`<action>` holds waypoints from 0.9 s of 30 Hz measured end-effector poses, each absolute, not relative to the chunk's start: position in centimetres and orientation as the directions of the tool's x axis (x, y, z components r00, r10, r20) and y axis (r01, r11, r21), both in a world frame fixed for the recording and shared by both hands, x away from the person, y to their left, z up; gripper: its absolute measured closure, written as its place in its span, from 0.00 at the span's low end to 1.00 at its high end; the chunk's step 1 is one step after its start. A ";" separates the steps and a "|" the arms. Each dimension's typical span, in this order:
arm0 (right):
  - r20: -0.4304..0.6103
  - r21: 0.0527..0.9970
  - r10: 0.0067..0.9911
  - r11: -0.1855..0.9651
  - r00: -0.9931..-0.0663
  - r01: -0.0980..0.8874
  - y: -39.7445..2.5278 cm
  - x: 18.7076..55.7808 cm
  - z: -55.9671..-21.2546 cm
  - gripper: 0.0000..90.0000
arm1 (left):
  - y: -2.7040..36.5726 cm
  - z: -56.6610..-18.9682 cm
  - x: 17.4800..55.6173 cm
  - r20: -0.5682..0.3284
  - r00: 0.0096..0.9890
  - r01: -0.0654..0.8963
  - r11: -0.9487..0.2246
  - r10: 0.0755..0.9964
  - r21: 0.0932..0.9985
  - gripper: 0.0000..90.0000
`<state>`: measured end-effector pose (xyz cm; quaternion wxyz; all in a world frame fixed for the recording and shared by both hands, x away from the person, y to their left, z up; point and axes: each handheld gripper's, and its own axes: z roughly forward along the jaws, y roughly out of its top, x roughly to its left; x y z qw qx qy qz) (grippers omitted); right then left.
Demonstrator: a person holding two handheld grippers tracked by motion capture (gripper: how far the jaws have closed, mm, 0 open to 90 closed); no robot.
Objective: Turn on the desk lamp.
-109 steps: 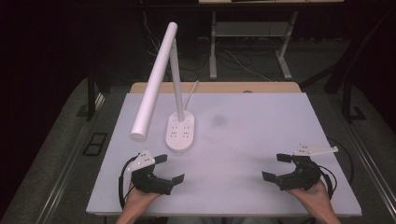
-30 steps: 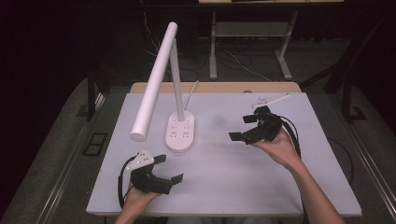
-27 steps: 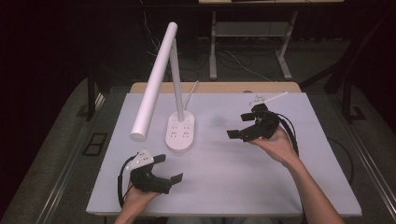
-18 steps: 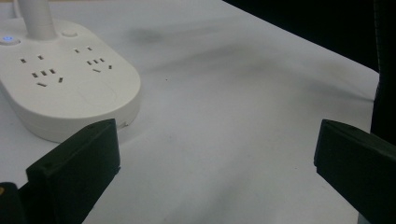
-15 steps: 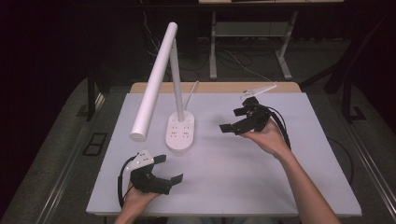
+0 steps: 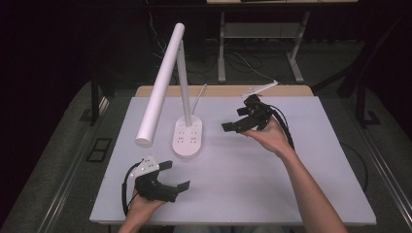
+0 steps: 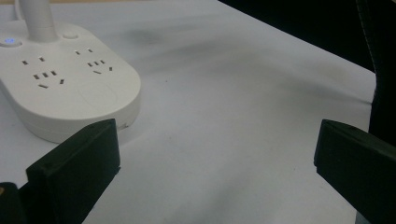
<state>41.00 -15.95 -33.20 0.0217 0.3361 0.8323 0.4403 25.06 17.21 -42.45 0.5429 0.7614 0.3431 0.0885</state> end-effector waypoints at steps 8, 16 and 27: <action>0.257 0.751 0.581 0.383 -0.773 0.538 -14.7 42.6 -33.1 0.01 | 17.4 -42.4 25.0 -0.240 0.749 0.426 -0.172 0.617 0.888 0.00; 0.271 0.748 0.577 0.378 -0.771 0.546 -13.3 44.1 -33.9 0.01 | 17.3 -42.4 25.1 -0.217 0.756 0.414 -0.195 0.618 0.889 0.00; 0.316 0.746 0.573 0.343 -0.757 0.571 -11.6 45.5 -35.9 0.01 | 17.3 -42.4 25.0 -0.221 0.754 0.417 -0.190 0.619 0.889 0.00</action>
